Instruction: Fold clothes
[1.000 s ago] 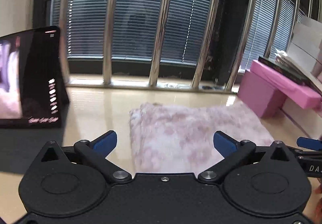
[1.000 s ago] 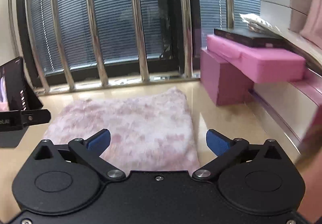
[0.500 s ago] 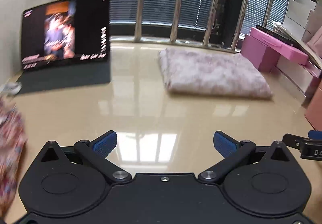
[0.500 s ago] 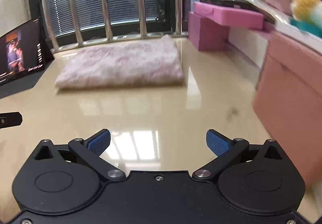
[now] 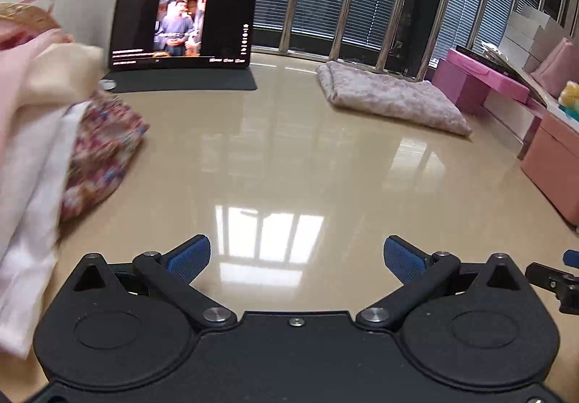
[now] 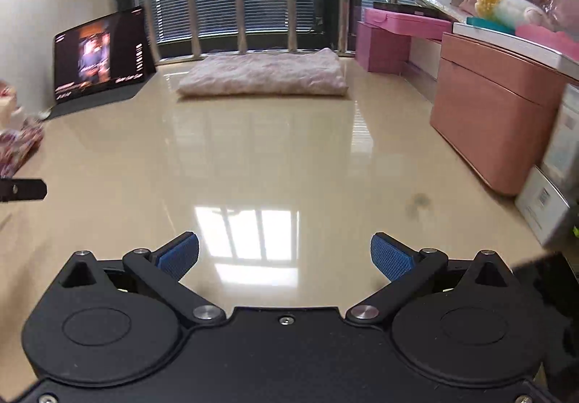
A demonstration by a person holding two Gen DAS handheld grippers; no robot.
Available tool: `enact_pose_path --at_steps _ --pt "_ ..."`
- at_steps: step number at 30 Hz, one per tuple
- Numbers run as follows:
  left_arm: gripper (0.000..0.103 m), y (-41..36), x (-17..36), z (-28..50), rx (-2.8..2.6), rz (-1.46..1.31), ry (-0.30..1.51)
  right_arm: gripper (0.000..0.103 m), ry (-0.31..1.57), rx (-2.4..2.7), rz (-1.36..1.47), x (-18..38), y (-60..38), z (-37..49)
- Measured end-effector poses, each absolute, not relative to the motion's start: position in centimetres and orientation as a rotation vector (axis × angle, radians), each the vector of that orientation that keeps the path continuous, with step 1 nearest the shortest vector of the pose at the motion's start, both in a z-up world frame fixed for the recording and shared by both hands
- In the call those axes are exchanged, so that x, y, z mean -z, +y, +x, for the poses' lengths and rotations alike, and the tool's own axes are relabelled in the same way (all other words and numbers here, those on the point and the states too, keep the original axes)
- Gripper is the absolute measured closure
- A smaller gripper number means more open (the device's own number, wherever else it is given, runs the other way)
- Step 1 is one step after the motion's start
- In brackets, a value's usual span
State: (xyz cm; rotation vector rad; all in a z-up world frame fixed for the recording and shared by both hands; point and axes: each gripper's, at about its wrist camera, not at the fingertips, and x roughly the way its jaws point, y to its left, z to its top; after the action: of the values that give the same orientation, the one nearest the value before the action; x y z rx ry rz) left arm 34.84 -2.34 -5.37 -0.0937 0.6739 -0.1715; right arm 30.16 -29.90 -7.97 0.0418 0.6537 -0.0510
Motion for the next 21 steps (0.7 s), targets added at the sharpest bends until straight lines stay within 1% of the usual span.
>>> enact_pose_path --at_steps 13,21 --pt "0.000 -0.7 5.8 27.6 0.164 -0.080 0.628 0.001 0.627 0.022 0.028 8.4 -27.4 22.0" --pt "0.000 -1.5 4.7 21.9 0.195 -0.039 0.561 0.001 0.584 0.022 0.032 7.9 -26.7 17.0"
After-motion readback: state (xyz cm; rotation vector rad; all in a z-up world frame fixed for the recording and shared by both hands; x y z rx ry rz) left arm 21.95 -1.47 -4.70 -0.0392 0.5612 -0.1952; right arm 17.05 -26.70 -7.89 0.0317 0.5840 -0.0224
